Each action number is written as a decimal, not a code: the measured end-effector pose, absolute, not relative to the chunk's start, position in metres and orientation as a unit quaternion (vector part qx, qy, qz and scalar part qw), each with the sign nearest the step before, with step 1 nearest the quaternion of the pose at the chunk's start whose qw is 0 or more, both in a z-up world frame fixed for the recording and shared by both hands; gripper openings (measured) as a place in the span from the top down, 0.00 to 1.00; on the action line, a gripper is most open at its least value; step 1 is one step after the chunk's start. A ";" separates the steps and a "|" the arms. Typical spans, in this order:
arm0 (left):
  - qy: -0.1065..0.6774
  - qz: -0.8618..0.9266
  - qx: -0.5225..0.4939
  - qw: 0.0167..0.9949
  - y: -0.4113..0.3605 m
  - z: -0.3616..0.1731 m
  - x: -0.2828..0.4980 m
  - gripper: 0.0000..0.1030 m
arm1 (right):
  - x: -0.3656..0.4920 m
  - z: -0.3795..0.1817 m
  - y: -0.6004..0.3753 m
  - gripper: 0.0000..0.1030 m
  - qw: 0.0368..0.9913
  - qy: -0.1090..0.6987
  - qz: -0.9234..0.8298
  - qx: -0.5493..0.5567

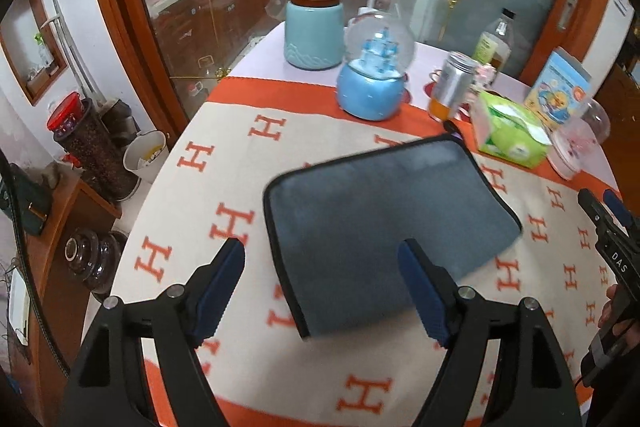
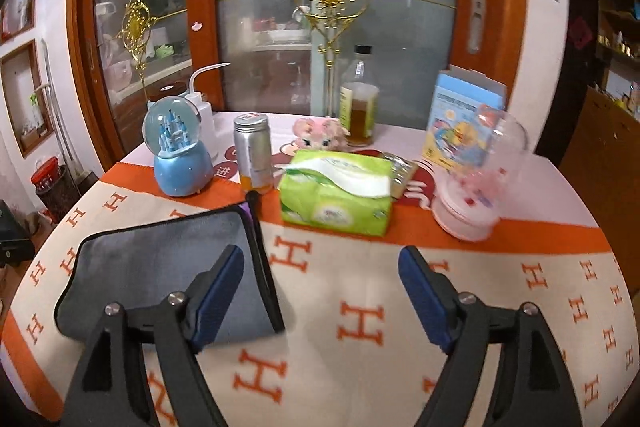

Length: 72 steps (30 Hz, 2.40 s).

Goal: Fold towel

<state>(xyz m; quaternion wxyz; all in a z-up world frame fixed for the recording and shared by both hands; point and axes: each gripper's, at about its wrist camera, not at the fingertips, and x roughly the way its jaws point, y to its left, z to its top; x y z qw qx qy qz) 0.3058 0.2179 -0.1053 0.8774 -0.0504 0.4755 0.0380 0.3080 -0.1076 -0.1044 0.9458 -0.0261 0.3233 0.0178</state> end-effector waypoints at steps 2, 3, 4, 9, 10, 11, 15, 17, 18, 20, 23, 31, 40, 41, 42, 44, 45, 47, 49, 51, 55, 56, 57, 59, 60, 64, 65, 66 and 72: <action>0.474 0.039 -0.046 0.878 0.206 -0.098 0.290 0.24 | 0.293 -0.101 -0.120 0.19 0.945 0.326 0.013 -0.016; 0.473 0.039 -0.044 0.879 0.203 -0.096 0.285 0.24 | 0.285 -0.100 -0.126 0.16 0.945 0.327 0.012 -0.009; 0.471 0.040 -0.039 0.880 0.196 -0.091 0.276 0.24 | 0.278 -0.099 -0.132 0.14 0.944 0.329 0.013 -0.003; 0.468 0.042 -0.034 0.882 0.169 -0.079 0.241 0.20 | 0.238 -0.100 -0.161 0.11 0.937 0.350 0.013 0.013; 0.467 0.039 -0.033 0.883 0.161 -0.076 0.232 0.20 | 0.229 -0.100 -0.167 0.10 0.935 0.354 0.014 0.017; 0.466 0.036 -0.032 0.883 0.156 -0.075 0.225 0.20 | 0.221 -0.101 -0.173 0.09 0.933 0.359 0.015 0.019; 0.466 0.022 -0.031 0.884 0.132 -0.071 0.198 0.15 | 0.185 -0.105 -0.198 0.08 0.926 0.377 0.013 0.016; 0.468 0.011 -0.031 0.883 0.118 -0.070 0.184 0.15 | 0.169 -0.107 -0.211 0.07 0.923 0.385 0.008 0.015; 0.469 0.007 -0.032 0.883 0.114 -0.070 0.180 0.14 | 0.160 -0.109 -0.217 0.07 0.920 0.391 0.007 0.016; 0.471 -0.002 -0.033 0.882 0.101 -0.070 0.166 0.10 | 0.145 -0.112 -0.226 0.07 0.916 0.400 0.004 0.019; 0.474 -0.016 -0.033 0.880 0.083 -0.071 0.147 0.05 | 0.121 -0.115 -0.239 0.05 0.910 0.414 -0.003 0.016; 0.491 -0.049 -0.015 0.870 0.043 -0.079 0.110 0.03 | 0.065 -0.117 -0.265 0.00 0.899 0.437 -0.017 0.014; 0.481 -0.063 0.011 0.875 0.013 -0.060 0.084 0.03 | 0.029 -0.086 -0.271 0.00 0.883 0.468 -0.009 0.044; 0.478 -0.065 0.011 0.876 0.011 -0.056 0.082 0.03 | 0.025 -0.080 -0.270 0.00 0.880 0.471 -0.009 0.054; 0.476 -0.067 0.010 0.877 0.010 -0.053 0.080 0.03 | 0.022 -0.075 -0.269 0.00 0.878 0.473 -0.009 0.064; 0.468 -0.071 0.010 0.881 0.007 -0.042 0.075 0.03 | 0.018 -0.065 -0.266 0.00 0.876 0.475 -0.007 0.078; 0.464 -0.073 0.012 0.883 0.005 -0.039 0.073 0.03 | 0.015 -0.059 -0.263 0.00 0.876 0.474 -0.006 0.084; 0.455 -0.077 0.019 0.887 0.001 -0.030 0.069 0.03 | 0.013 -0.048 -0.257 0.00 0.876 0.472 -0.002 0.093; 0.448 -0.079 0.023 0.890 -0.003 -0.023 0.065 0.03 | 0.010 -0.037 -0.250 0.00 0.880 0.464 0.008 0.104; 0.445 -0.077 0.024 0.892 -0.006 -0.019 0.062 0.03 | 0.008 -0.027 -0.241 0.00 0.882 0.457 0.016 0.109; 0.437 -0.074 0.029 0.896 -0.010 -0.014 0.056 0.03 | 0.005 -0.018 -0.222 0.00 0.888 0.449 0.027 0.099; 0.435 -0.074 0.034 0.897 -0.013 -0.013 0.054 0.03 | 0.005 -0.019 -0.220 0.00 0.887 0.449 0.027 0.100; 0.433 -0.073 0.035 0.898 -0.013 -0.013 0.053 0.03 | 0.005 -0.019 -0.218 0.00 0.888 0.448 0.026 0.102; 0.428 -0.066 0.036 0.901 -0.013 -0.014 0.049 0.03 | 0.006 -0.020 -0.216 0.00 0.890 0.444 0.019 0.105; 0.428 -0.061 0.037 0.901 -0.013 -0.015 0.048 0.03 | 0.005 -0.020 -0.215 0.00 0.891 0.441 0.015 0.109; 0.426 -0.043 0.024 0.904 -0.006 -0.014 0.043 0.03 | 0.005 -0.020 -0.205 0.00 0.896 0.433 0.011 0.100; 0.423 -0.038 0.023 0.905 -0.005 -0.014 0.042 0.03 | 0.004 -0.019 -0.203 0.00 0.897 0.430 0.014 0.098; 0.421 -0.034 0.023 0.906 -0.003 -0.014 0.041 0.03 | 0.004 -0.020 -0.201 0.00 0.898 0.429 0.018 0.097; 0.410 -0.004 0.015 0.912 0.004 -0.013 0.035 0.03 | 0.005 -0.021 -0.189 0.00 0.898 0.430 0.035 0.083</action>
